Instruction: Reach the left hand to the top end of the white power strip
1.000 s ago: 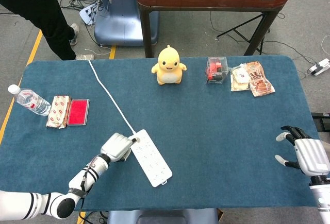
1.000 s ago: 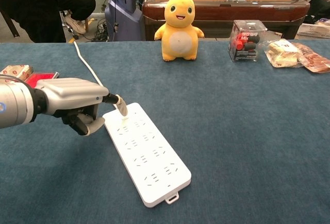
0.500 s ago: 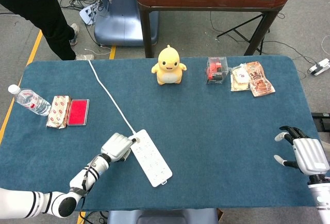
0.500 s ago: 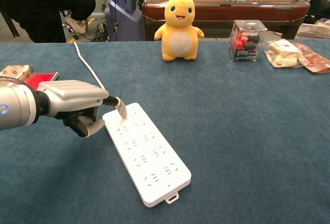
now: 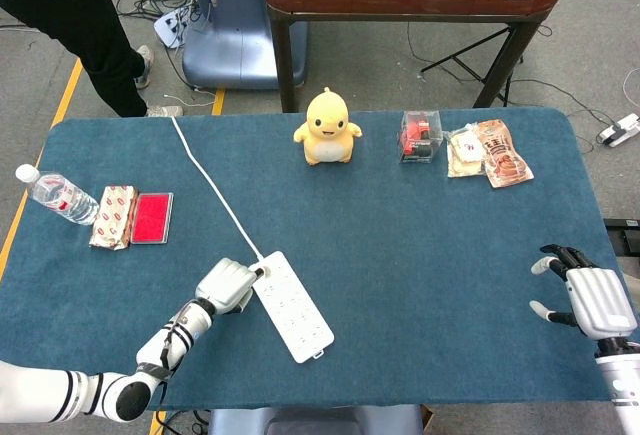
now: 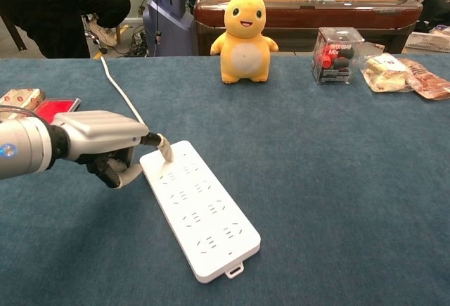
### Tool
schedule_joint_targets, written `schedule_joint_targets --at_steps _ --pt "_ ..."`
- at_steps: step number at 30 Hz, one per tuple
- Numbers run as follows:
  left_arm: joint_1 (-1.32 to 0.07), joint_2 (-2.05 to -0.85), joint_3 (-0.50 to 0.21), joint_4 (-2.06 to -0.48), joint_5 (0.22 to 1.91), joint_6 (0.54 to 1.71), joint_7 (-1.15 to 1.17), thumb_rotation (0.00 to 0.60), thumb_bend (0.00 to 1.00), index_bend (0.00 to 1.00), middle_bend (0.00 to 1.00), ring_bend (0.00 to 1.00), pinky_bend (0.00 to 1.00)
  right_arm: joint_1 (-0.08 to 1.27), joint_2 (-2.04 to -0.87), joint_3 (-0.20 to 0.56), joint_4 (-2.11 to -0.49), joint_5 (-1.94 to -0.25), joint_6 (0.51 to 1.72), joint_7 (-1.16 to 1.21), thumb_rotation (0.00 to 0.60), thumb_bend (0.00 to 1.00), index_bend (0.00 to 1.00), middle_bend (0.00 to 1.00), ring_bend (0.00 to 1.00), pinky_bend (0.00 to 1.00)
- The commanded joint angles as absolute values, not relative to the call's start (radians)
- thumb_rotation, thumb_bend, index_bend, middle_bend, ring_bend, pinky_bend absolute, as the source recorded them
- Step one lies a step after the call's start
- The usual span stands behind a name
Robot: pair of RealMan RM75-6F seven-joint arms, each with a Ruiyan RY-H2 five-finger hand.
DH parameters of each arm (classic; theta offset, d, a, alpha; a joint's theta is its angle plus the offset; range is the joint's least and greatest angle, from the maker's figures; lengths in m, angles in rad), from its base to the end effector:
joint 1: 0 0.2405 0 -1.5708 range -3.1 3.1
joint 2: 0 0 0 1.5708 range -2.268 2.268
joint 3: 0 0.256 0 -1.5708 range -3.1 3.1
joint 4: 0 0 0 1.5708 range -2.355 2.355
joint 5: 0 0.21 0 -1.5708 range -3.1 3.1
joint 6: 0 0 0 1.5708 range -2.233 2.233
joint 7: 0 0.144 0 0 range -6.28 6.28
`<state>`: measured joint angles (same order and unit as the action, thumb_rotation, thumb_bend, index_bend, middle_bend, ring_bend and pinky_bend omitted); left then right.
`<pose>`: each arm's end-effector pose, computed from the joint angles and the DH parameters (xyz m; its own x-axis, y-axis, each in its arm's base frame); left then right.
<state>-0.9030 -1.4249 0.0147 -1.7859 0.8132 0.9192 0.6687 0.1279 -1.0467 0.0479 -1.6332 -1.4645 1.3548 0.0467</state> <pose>-0.1311 0.2932 -0.0255 0.6617 0.4221 0.6196 0.7379 -0.5133 -0.4383 -0.3167 -0.1932 0.1657 0.3947 -0.1118 0.9120 -0.9180 -0.0065 0.3965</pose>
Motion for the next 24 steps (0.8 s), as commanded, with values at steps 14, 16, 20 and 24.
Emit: schedule_joint_targets --at_steps 14,16,20,24 --pt "-0.699 -1.217 0.009 -1.956 1.117 1.186 0.429 0.600 0.64 0.16 0.73 0.71 0.96 0.138 -1.069 0.045 -1.599 -1.470 1.338 0.079 0.600 0.07 0.42 0.26 0.21 0.47" --pt "-0.661 -1.199 0.008 -1.962 1.151 1.243 0.408 0.600 0.64 0.16 0.62 0.61 0.88 0.140 -1.072 0.044 -1.597 -1.476 1.340 0.080 0.600 0.07 0.42 0.26 0.21 0.47" --pt "-0.588 -1.175 0.010 -1.963 1.204 1.352 0.396 0.600 0.63 0.17 0.45 0.45 0.58 0.141 -1.074 0.045 -1.596 -1.485 1.347 0.083 0.600 0.07 0.42 0.26 0.21 0.47" --pt "-0.511 -1.165 0.024 -1.948 1.241 1.452 0.409 0.600 0.63 0.20 0.38 0.37 0.45 0.142 -1.077 0.044 -1.594 -1.495 1.354 0.090 0.600 0.07 0.42 0.26 0.21 0.47"
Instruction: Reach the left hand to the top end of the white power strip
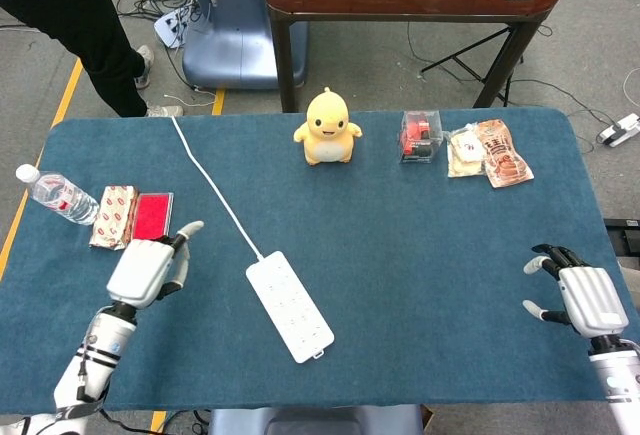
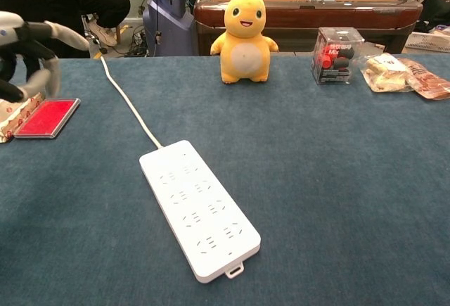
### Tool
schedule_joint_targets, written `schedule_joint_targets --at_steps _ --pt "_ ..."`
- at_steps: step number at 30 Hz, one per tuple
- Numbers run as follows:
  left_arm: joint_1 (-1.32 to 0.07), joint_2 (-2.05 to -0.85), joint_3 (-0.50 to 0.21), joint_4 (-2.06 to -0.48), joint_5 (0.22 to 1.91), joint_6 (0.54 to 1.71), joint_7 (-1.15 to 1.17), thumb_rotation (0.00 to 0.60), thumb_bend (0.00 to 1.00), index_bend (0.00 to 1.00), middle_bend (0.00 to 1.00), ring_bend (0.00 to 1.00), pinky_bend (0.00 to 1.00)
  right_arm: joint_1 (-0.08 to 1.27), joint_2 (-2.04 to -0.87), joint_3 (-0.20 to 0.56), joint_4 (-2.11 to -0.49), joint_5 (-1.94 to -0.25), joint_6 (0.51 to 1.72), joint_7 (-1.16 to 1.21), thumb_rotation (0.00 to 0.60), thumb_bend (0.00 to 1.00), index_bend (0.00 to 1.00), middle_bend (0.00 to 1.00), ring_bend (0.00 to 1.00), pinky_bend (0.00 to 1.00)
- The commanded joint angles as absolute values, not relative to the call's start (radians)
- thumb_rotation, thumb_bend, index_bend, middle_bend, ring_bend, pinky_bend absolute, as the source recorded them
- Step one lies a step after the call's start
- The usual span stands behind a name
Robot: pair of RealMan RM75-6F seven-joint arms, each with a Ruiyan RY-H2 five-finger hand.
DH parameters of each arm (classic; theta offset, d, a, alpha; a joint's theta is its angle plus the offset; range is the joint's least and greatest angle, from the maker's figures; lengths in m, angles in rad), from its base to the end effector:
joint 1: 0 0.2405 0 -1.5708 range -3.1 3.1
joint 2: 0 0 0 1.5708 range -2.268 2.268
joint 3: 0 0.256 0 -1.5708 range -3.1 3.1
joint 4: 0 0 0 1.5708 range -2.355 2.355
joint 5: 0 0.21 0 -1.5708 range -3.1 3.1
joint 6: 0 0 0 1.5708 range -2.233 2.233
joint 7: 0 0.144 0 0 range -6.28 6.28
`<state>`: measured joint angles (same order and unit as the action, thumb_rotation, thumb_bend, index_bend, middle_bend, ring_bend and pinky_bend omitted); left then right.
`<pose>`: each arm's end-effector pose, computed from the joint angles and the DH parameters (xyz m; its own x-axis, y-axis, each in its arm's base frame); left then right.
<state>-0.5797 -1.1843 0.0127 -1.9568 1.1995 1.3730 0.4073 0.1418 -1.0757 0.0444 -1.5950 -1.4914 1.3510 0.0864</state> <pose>-0.1715 0.2659 0.0972 0.4306 0.1052 0.8964 0.8808 -0.2656 -0.3919 -0.3169 -0.1975 0.1577 0.3731 -0.1149 0.9207 -0.9278 -0.0386 0.3711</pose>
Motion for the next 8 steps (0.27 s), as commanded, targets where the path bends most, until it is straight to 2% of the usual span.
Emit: schedule_joint_targets --at_steps 1,8 --pt "-0.494 -1.163 0.027 -1.941 1.241 1.470 0.417 0.600 0.63 0.21 0.38 0.35 0.44 0.142 -1.077 0.043 -1.593 -1.498 1.356 0.092 0.600 0.07 0.42 0.26 0.21 0.47" --pt "-0.380 -1.142 0.042 -1.914 1.212 1.551 0.415 0.600 0.63 0.28 0.37 0.35 0.44 0.132 -1.074 0.038 -1.595 -1.502 1.370 0.094 0.600 0.07 0.42 0.27 0.21 0.47"
